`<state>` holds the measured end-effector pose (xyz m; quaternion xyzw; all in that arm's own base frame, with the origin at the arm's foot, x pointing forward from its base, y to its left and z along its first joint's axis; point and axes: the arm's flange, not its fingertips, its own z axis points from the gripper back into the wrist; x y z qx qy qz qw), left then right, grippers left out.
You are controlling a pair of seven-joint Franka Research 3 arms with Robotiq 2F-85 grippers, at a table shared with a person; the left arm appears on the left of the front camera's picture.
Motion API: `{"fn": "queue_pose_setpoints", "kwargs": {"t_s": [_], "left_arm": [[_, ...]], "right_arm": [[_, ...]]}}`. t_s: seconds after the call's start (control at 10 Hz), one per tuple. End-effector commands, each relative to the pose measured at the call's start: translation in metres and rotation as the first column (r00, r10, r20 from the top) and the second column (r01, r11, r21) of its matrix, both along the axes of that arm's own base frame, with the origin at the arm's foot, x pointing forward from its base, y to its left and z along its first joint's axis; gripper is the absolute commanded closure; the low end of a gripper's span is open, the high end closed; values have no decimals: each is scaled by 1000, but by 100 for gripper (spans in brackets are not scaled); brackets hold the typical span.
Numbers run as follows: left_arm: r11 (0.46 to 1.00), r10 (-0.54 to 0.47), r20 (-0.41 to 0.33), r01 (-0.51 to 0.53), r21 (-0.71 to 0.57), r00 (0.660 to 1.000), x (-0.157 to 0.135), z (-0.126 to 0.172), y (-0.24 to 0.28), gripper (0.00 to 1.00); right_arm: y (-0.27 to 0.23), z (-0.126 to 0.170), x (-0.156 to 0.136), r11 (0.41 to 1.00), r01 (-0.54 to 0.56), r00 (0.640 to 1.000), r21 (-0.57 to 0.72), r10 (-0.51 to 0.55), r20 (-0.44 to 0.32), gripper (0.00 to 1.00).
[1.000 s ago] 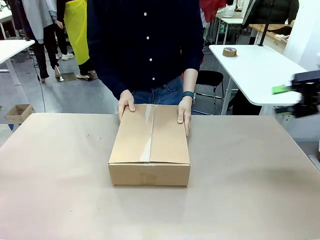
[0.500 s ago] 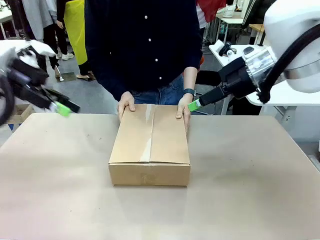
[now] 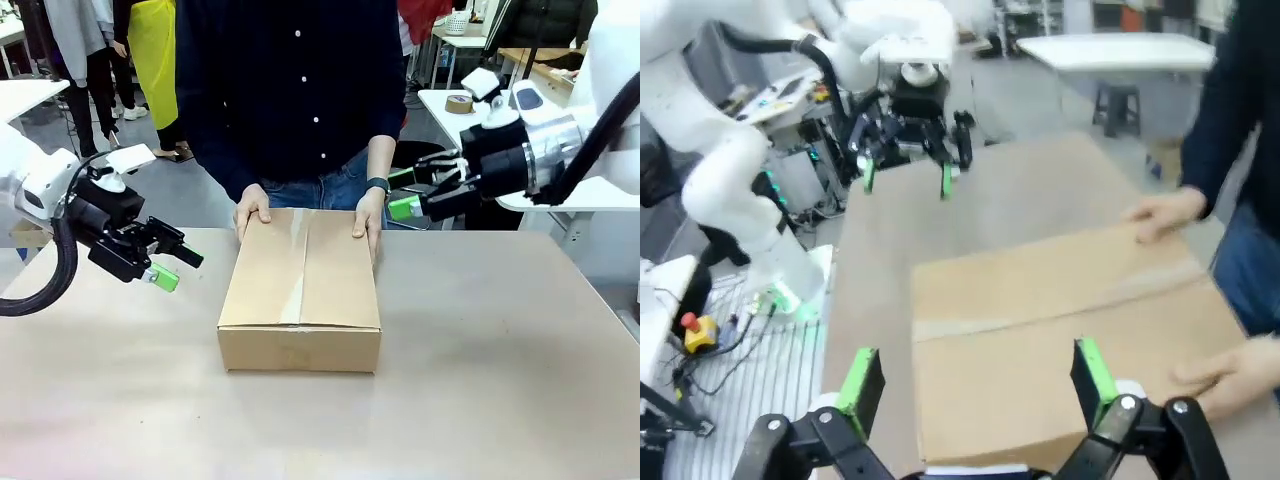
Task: Pack the gift set into the box.
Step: Press and hold the closed box until the human finishes sealing it.
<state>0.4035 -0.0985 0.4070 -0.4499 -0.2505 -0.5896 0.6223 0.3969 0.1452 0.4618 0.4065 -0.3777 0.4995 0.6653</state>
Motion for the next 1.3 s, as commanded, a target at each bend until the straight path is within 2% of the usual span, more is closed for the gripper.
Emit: {"fn": "queue_pose_setpoints", "kwargs": {"t_s": [0.0, 0.1, 0.2, 0.3, 0.4, 0.5, 0.6, 0.7, 0.8, 0.9, 1.0, 1.1, 1.2], "left_arm": [[999, 29, 11, -29, 16, 1000, 1, 5, 5, 0], [999, 29, 11, -29, 16, 1000, 1, 5, 5, 0], [999, 29, 11, -29, 16, 1000, 1, 5, 5, 0], [1000, 20, 10, -20, 6, 1000, 2, 2, 6, 0], [998, 13, 197, 1, -69, 980, 18, -5, -8, 0], [990, 4, 381, 49, -130, 924, 27, -13, -14, 0], [982, 30, 447, 57, -181, 894, 36, -25, -20, 0], [972, 30, 465, 82, -219, 885, 42, -34, -26, 0], [967, 32, 485, 96, -237, 874, 51, -44, -34, 0], [969, 43, 467, 77, -236, 883, 59, -51, -43, 0], [963, 43, 429, 78, -260, 902, 67, -55, -50, 0], [964, 52, 404, 60, -260, 913, 75, -57, -55, 0], [959, 53, 342, 47, -279, 938, 84, -60, -61, 0]], "right_arm": [[9, 18, -1, 1000, -14, 998, 18, 13, 57, 0], [9, 18, -1, 1000, -14, 998, 18, 13, 57, 0], [-3, -5, 1, 1000, 2, 1000, -5, -2, -6, 0], [44, -16, 17, 965, -220, 967, -143, 235, 101, 0], [71, -33, 34, 940, -301, 918, -162, 331, 217, 0], [84, -57, 49, 933, -327, 906, -151, 355, 230, 0], [95, -87, 64, 938, -309, 918, -158, 338, 209, 0], [107, -107, 73, 944, -276, 930, -181, 310, 199, 0], [114, -118, 79, 954, -277, 929, -117, 297, 220, 0], [111, -118, 83, 965, -260, 941, -33, 261, 213, 0], [103, -118, 83, 978, -207, 959, -8, 205, 197, 0], [96, -118, 81, 981, -193, 961, -7, 190, 201, 0], [89, -123, 78, 983, -185, 965, -6, 183, 188, 0]]}}
